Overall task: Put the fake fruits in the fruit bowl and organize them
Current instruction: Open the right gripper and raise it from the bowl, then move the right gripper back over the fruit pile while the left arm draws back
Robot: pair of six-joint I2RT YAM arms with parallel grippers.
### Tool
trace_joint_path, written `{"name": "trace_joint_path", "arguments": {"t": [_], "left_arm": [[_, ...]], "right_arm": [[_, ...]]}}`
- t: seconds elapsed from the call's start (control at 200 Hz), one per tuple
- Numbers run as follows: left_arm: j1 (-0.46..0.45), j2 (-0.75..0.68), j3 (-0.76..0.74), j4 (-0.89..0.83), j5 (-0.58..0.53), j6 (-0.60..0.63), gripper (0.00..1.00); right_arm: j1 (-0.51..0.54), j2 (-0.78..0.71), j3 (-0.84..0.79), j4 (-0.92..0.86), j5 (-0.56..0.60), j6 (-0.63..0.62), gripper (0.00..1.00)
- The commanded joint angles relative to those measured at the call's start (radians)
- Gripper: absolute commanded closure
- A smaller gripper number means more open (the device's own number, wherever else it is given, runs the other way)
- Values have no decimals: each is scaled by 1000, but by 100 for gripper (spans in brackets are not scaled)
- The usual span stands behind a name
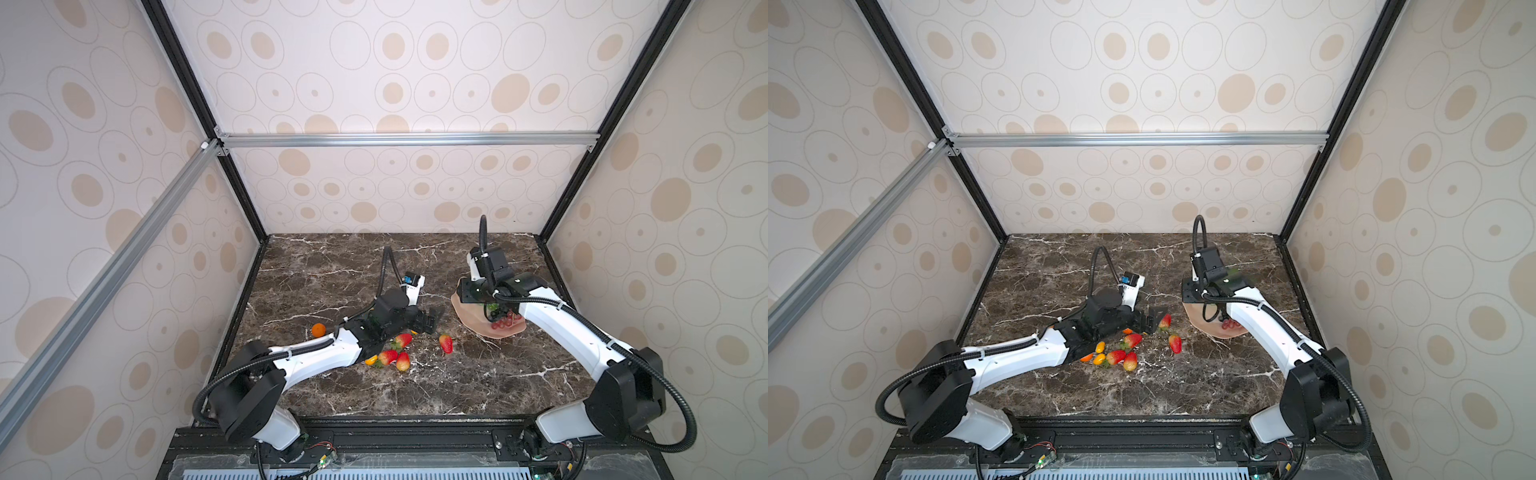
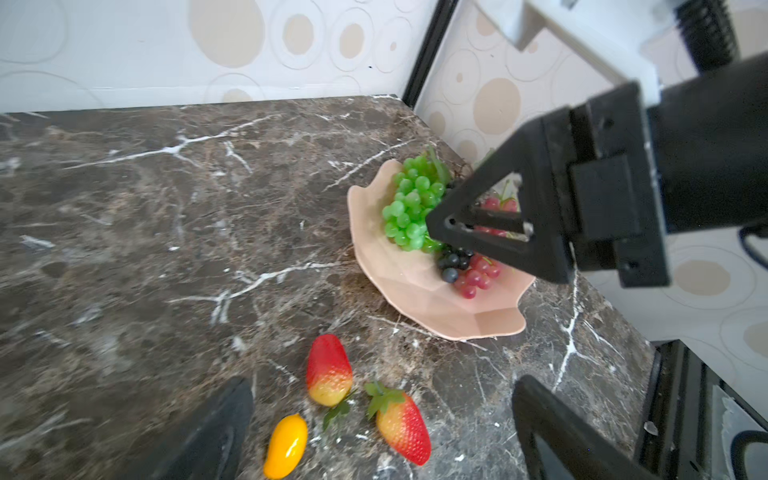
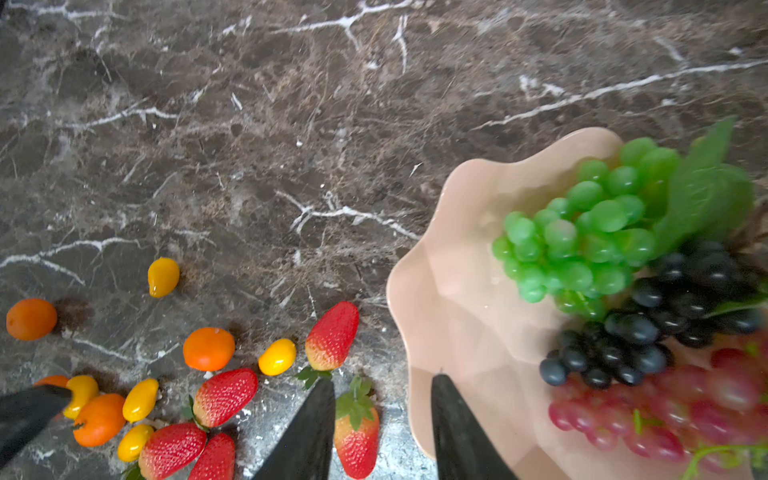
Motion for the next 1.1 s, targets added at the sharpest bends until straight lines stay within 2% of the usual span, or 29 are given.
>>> {"name": "trace_joint_path", "arguments": {"t": [0.0,0.225,0.565,0.805,1.095], "left_arm": [[45,-80,-48,18,-28,-32,2],[127,-209,-155,-8,-8,-60,2],[235,-325,-264,-31,34,-112,2],[306,-393,-316,-93,33,-137,2],[400,-433,-363,-108,101,-156,2]], "right_arm": [[48,28,35,8,12,15,59],[142,107,64,24,2,-6,59],[266,277,178,20,-52,-51,57],[302,363,228,23,-121,-67,56],[316,443,289,-7,-186,-85,52]]}}
